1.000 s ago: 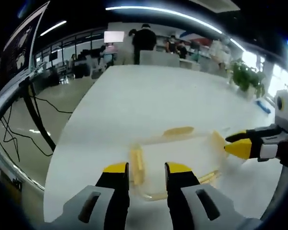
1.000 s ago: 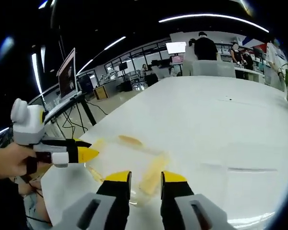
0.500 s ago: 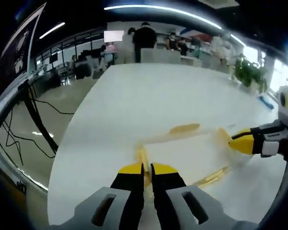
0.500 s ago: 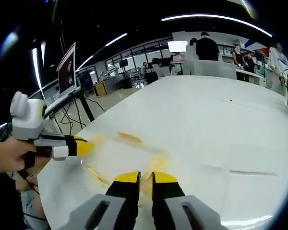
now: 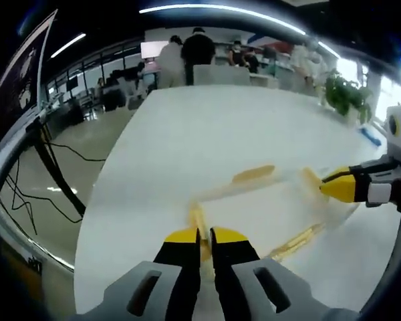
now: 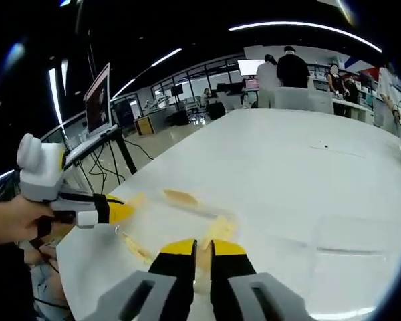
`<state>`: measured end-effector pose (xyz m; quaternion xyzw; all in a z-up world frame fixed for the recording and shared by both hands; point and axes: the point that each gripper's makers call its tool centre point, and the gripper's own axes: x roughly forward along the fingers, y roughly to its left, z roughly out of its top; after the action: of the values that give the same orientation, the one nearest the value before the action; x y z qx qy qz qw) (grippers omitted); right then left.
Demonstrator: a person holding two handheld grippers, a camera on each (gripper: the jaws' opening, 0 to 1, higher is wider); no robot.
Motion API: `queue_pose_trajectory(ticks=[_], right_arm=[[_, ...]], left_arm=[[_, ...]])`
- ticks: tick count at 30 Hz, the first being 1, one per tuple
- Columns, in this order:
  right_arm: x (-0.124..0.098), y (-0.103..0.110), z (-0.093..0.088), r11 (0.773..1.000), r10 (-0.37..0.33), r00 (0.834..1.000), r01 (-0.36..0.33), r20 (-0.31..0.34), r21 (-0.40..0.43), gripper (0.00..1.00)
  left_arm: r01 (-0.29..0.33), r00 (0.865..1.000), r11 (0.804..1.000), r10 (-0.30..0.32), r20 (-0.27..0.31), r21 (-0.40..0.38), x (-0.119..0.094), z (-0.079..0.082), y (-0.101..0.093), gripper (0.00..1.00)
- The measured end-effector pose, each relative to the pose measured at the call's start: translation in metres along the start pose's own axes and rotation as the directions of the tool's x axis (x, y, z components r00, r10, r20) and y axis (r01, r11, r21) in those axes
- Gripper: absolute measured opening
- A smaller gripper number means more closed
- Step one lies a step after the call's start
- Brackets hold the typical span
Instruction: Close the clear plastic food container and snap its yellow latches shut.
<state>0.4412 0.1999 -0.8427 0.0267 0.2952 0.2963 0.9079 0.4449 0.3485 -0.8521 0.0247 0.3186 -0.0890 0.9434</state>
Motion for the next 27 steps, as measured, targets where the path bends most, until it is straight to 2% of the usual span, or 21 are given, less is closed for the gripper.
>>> queue_pose_trajectory(ticks=[2, 3, 8, 14, 27], right_arm=[[-0.001, 0.002, 0.002, 1.0, 0.01, 1.0, -0.01, 0.002, 0.0, 0.03], [-0.002, 0.003, 0.003, 1.0, 0.014, 1.0, -0.014, 0.003, -0.028, 0.03], [-0.005, 0.004, 0.005, 1.0, 0.017, 1.0, -0.017, 0.001, -0.012, 0.03], [-0.014, 0.006, 0.016, 0.999, 0.026, 0.999, -0.026, 0.021, -0.022, 0.03], [-0.028, 0.008, 0.021, 0.999, 0.036, 0.999, -0.036, 0.042, 0.017, 0.03]], left_arm=[[-0.003, 1.0, 1.0, 0.003, 0.023, -0.025, -0.003, 0.005, 0.0, 0.02], [-0.003, 1.0, 1.0, 0.004, 0.03, -0.025, -0.003, 0.006, 0.001, 0.02], [-0.005, 0.999, 1.0, 0.006, 0.032, -0.029, -0.009, 0.01, 0.0, 0.02], [-0.013, 0.999, 0.999, 0.015, 0.049, -0.039, -0.02, 0.018, -0.001, 0.02], [-0.015, 0.997, 1.0, 0.016, 0.07, -0.013, -0.038, 0.032, -0.006, 0.02]])
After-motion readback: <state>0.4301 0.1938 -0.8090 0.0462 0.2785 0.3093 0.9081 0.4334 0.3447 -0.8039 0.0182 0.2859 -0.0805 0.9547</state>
